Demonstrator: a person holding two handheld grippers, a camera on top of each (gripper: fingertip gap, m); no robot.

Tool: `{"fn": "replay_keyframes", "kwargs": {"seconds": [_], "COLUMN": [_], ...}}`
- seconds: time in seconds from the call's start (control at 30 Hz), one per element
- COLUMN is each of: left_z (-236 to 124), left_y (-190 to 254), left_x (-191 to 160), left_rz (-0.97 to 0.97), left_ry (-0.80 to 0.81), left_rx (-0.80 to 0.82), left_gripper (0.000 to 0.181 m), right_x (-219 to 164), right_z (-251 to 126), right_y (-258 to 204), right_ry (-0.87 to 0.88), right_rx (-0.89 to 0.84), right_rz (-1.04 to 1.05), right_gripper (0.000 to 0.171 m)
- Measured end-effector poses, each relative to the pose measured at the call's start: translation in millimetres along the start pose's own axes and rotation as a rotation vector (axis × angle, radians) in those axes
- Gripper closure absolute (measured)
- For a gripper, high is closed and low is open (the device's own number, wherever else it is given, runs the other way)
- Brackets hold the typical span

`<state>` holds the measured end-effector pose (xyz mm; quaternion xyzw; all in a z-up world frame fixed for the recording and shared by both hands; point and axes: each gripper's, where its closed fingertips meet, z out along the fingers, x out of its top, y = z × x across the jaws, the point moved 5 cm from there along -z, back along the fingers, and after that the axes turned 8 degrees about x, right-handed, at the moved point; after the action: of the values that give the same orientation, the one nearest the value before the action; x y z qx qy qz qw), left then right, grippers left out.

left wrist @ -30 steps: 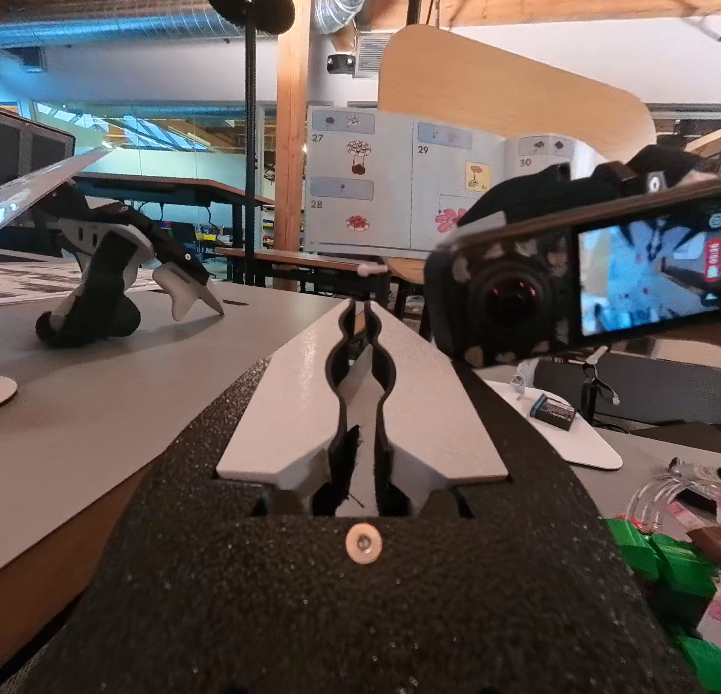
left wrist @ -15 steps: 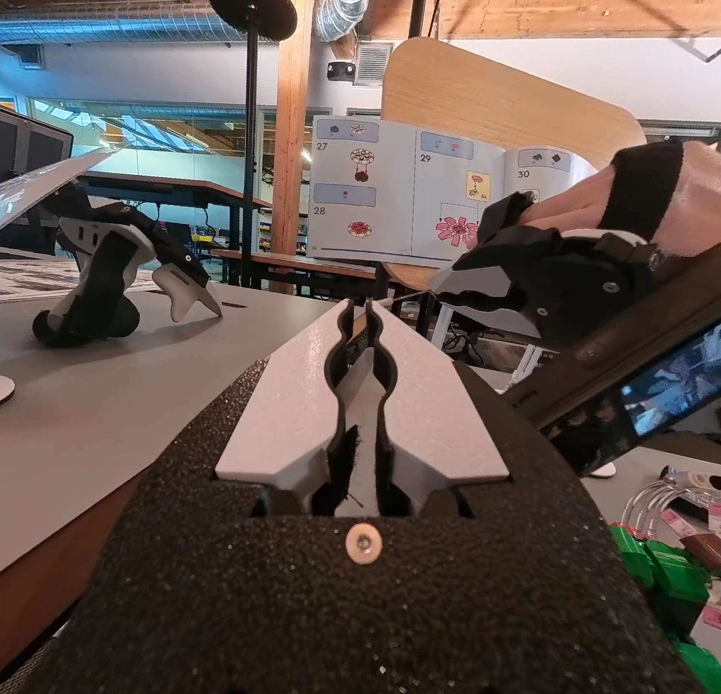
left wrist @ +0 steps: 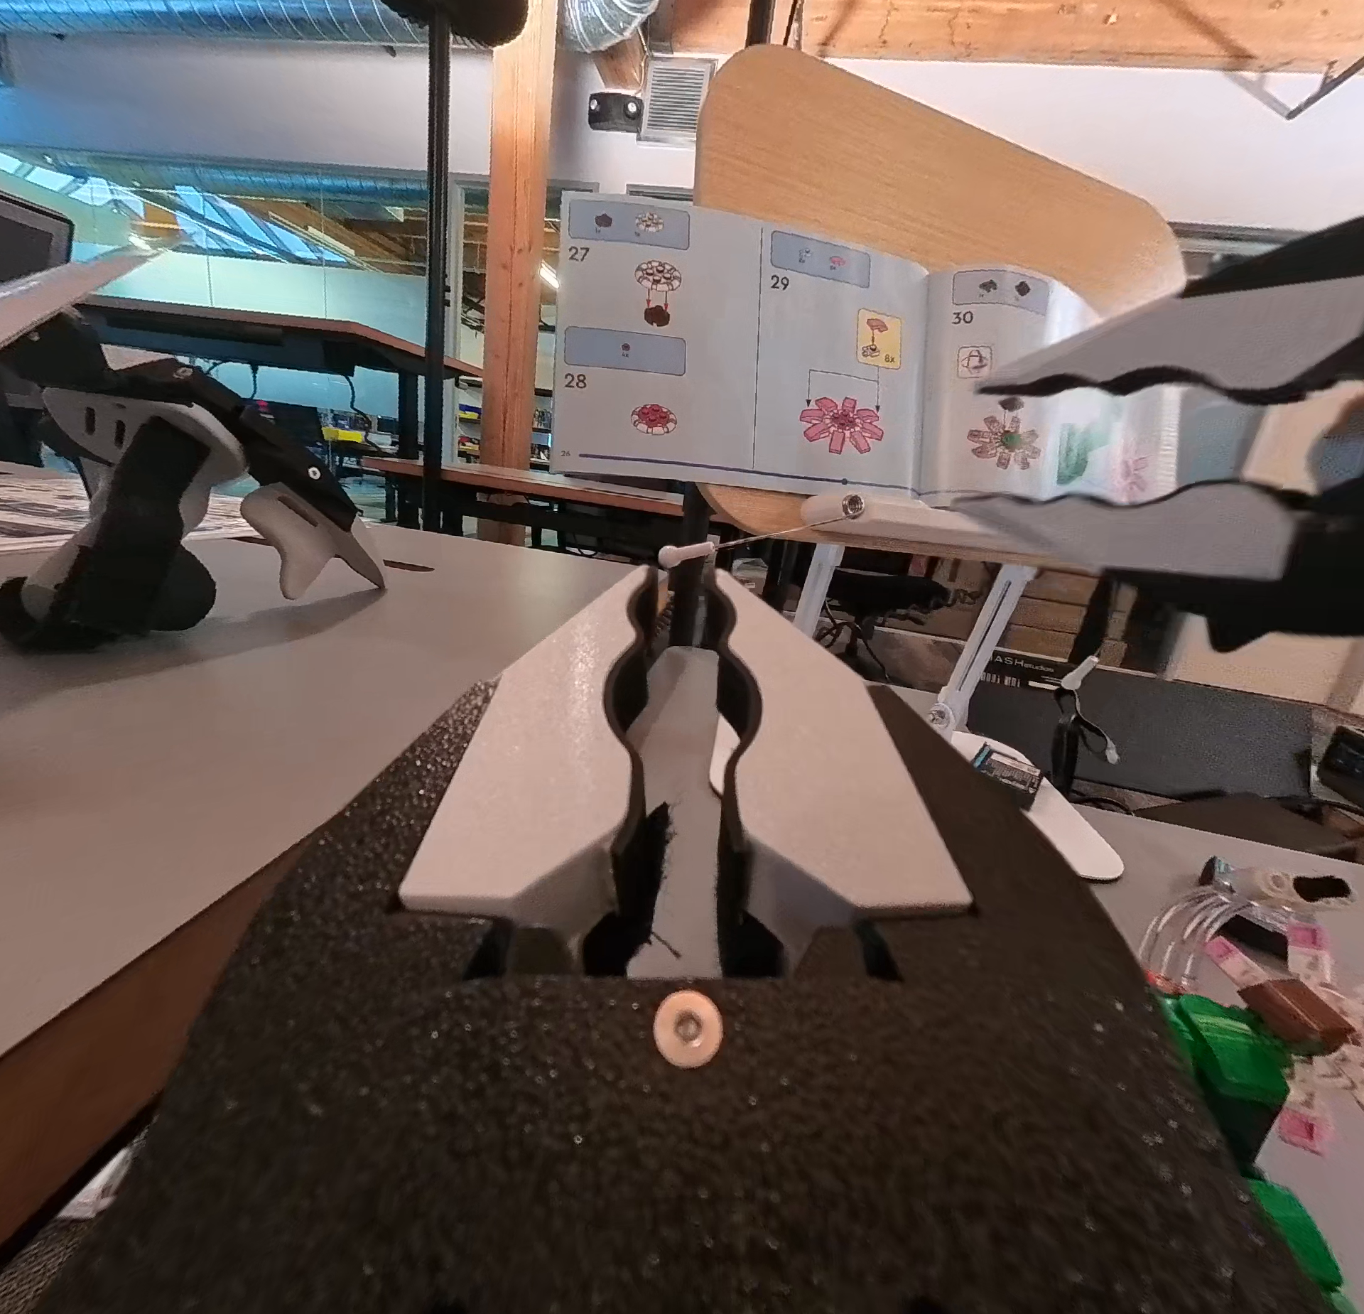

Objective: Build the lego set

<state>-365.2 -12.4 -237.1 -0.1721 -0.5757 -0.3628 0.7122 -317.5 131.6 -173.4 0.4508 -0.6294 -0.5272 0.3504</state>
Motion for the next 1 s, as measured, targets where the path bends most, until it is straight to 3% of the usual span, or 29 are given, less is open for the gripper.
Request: {"fn": "replay_keyframes", "kwargs": {"seconds": [0.17,0.27,0.37,0.43,0.63,0.9,1.0], "left_z": [-1,-1,-1,-1,-1,-6,-10], "left_y": [17,24,26,26,27,43,51], "left_x": [-1,-1,-2,-4,-6,-9,-9], "left_rz": [0.015,0.038,0.030,0.010,0.001,0.129,0.202], "left_ry": [-0.001,0.003,-0.002,-0.018,-0.033,-0.050,-0.048], "left_rx": [-0.101,-0.137,-0.154,-0.160,-0.170,-0.211,-0.242], "left_gripper": [0.172,0.173,0.172,0.172,0.172,0.164,0.161], "right_x": [-91,-132,-165,-179,-180,-175,-171], "right_z": [-21,-30,-37,-36,-23,-25,-13], "right_y": [11,7,5,2,4,6,-1], "right_ry": [-0.045,0.027,0.085,0.135,0.297,0.307,0.314], "right_rx": [-0.125,-0.179,-0.272,-0.308,-0.316,-0.410,-0.325], "right_rz": [0.680,1.095,1.333,1.440,1.610,1.546,1.527], "right_gripper": [0.143,0.144,0.142,0.132,0.115,0.119,0.116]}}
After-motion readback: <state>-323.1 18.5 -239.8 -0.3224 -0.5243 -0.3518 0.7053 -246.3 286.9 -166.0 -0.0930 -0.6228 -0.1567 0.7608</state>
